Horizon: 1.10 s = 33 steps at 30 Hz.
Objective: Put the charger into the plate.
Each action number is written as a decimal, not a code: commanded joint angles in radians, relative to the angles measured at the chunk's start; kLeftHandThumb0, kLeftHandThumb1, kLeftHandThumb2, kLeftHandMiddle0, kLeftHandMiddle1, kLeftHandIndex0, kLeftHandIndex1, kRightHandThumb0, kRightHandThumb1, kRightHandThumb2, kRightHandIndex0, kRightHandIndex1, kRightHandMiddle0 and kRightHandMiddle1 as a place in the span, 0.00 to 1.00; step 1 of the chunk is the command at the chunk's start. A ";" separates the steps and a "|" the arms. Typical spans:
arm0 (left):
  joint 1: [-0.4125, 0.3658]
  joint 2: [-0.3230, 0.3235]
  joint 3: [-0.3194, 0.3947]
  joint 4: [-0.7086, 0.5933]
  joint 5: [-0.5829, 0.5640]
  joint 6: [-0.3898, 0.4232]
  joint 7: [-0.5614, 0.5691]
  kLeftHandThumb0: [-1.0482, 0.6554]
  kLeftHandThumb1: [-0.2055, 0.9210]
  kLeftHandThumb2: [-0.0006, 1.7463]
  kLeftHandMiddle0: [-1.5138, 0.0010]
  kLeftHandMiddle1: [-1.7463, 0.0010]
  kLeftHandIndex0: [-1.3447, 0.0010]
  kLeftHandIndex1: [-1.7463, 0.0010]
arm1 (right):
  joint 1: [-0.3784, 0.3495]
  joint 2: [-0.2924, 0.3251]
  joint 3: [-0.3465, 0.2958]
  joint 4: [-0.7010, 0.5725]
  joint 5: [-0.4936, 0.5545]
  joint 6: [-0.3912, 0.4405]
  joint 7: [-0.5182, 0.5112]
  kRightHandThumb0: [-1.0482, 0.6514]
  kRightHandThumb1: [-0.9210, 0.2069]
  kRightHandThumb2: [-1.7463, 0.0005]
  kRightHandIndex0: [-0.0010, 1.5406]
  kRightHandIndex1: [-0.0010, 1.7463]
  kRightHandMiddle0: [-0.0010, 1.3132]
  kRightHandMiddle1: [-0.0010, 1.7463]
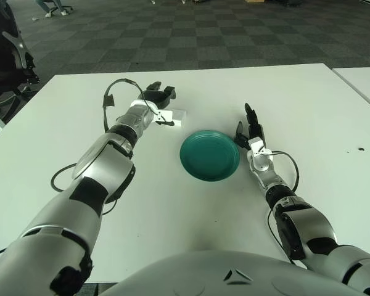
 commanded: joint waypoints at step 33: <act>-0.005 -0.054 -0.005 0.040 -0.002 0.043 -0.107 0.00 1.00 0.18 0.91 0.97 1.00 0.47 | 0.185 0.061 0.018 0.098 0.001 0.068 0.022 0.00 0.00 0.34 0.00 0.00 0.24 0.71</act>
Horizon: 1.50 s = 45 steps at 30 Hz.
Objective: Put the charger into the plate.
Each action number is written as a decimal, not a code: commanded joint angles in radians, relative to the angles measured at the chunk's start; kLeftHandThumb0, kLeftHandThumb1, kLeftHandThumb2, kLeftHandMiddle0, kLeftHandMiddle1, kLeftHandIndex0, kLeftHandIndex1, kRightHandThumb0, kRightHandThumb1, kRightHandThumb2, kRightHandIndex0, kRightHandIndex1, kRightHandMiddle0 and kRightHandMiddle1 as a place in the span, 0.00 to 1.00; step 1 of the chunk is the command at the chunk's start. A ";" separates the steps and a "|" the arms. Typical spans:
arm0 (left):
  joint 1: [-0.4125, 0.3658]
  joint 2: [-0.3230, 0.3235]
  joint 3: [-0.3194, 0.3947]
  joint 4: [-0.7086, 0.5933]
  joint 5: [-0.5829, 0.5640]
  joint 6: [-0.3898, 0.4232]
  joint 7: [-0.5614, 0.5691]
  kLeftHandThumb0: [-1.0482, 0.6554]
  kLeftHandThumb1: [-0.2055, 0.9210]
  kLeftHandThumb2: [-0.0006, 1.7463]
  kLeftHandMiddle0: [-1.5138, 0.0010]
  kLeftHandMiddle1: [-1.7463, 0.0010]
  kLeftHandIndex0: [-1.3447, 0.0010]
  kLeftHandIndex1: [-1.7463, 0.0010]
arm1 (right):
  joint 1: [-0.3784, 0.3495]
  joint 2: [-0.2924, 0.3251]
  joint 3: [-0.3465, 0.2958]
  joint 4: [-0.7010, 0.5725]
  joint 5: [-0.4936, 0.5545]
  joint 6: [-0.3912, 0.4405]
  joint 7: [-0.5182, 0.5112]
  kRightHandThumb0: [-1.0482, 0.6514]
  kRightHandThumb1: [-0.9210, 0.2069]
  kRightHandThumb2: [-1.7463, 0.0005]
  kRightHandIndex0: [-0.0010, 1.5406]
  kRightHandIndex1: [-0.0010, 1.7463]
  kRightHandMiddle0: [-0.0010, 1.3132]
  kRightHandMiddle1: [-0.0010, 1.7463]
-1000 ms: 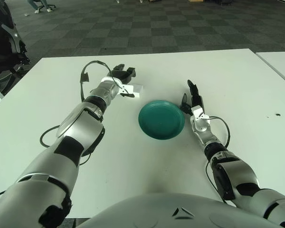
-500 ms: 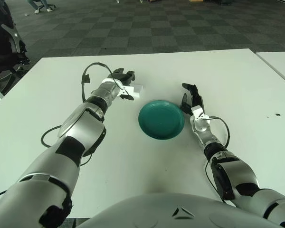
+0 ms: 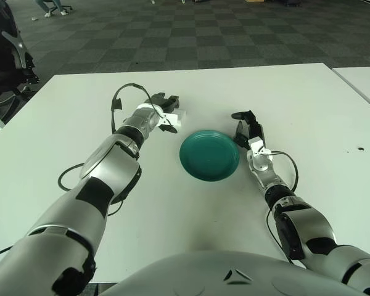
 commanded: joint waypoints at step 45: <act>0.053 -0.024 -0.010 0.027 0.014 0.059 -0.072 0.05 1.00 0.21 0.82 0.98 1.00 0.50 | 0.214 0.045 -0.059 0.146 0.101 0.037 0.143 0.00 0.00 0.40 0.00 0.00 0.00 0.01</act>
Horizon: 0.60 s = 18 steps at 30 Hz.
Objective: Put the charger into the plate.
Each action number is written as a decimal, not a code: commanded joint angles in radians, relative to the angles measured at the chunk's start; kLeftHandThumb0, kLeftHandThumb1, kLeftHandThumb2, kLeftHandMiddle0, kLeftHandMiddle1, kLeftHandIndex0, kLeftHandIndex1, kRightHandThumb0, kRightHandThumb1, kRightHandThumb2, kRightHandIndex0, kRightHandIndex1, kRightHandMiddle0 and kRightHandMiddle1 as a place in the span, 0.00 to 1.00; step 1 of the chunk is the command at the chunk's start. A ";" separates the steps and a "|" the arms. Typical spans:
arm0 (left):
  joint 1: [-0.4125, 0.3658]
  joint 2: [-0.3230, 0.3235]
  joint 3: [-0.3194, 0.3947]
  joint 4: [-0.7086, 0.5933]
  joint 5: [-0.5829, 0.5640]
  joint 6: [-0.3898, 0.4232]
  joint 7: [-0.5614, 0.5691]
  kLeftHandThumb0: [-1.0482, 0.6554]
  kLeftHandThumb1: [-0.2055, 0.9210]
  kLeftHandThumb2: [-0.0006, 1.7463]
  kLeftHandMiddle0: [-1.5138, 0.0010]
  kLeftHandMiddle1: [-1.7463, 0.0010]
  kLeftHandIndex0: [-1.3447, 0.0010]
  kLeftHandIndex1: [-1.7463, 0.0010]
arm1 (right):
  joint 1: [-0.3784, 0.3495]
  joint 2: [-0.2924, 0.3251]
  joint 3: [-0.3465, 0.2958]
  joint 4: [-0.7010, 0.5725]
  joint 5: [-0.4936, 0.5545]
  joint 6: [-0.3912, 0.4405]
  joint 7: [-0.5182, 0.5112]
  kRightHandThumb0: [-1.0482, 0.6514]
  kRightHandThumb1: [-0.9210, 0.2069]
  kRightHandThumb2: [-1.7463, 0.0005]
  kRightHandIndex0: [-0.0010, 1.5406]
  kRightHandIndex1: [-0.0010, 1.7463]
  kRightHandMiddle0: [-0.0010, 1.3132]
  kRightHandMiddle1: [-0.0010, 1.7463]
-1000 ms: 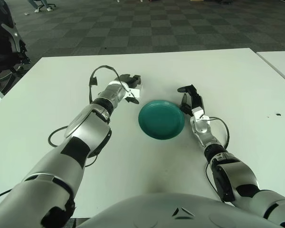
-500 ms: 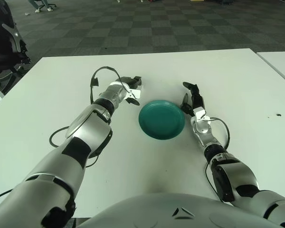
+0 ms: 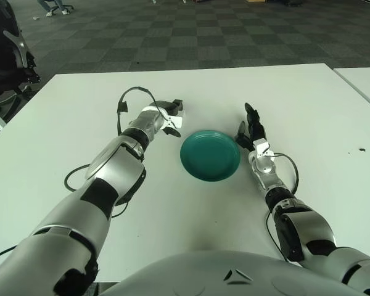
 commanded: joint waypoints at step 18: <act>0.091 0.025 -0.005 0.021 0.001 0.044 -0.093 0.03 1.00 0.27 0.69 0.94 1.00 0.47 | 0.188 0.027 -0.015 0.148 0.030 0.143 0.049 0.00 0.00 0.42 0.00 0.00 0.00 0.00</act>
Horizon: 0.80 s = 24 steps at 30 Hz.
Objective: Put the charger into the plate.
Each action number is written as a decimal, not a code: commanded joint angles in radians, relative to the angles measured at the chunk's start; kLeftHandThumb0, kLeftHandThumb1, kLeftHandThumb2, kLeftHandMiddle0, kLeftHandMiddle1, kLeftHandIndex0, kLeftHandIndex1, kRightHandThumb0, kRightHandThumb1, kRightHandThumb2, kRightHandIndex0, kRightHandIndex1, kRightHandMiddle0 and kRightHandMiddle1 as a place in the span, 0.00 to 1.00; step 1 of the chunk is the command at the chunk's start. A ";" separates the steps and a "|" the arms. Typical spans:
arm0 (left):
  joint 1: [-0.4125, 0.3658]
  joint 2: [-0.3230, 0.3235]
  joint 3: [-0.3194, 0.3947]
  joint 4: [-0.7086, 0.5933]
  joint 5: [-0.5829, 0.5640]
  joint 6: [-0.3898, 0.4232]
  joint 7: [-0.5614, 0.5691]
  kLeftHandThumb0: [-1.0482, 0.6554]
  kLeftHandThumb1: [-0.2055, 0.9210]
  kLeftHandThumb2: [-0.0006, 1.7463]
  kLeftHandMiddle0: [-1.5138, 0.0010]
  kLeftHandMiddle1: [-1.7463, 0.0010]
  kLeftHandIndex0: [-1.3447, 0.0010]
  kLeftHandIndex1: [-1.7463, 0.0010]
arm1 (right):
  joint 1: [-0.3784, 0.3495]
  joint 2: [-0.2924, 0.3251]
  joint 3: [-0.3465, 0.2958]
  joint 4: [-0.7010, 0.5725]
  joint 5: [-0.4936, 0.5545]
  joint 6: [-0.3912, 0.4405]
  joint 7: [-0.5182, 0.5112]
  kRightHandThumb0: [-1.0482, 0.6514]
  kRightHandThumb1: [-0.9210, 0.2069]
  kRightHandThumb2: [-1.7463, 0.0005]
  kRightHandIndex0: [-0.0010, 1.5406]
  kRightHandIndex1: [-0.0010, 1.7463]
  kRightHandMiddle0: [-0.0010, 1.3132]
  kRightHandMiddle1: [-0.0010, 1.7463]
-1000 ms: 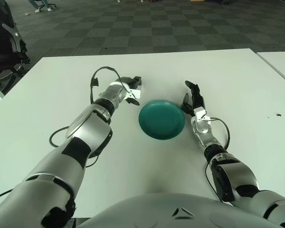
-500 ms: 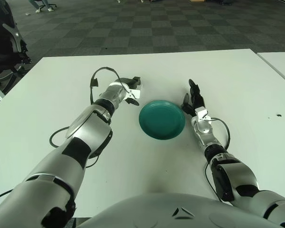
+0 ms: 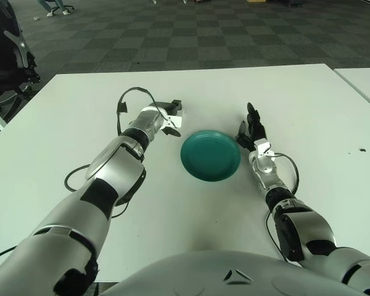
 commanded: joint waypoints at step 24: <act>0.179 0.035 -0.049 0.018 0.021 -0.070 -0.117 0.05 1.00 0.32 0.77 0.50 0.95 0.32 | 0.175 0.013 -0.026 0.144 0.037 0.145 0.084 0.00 0.00 0.43 0.00 0.00 0.00 0.00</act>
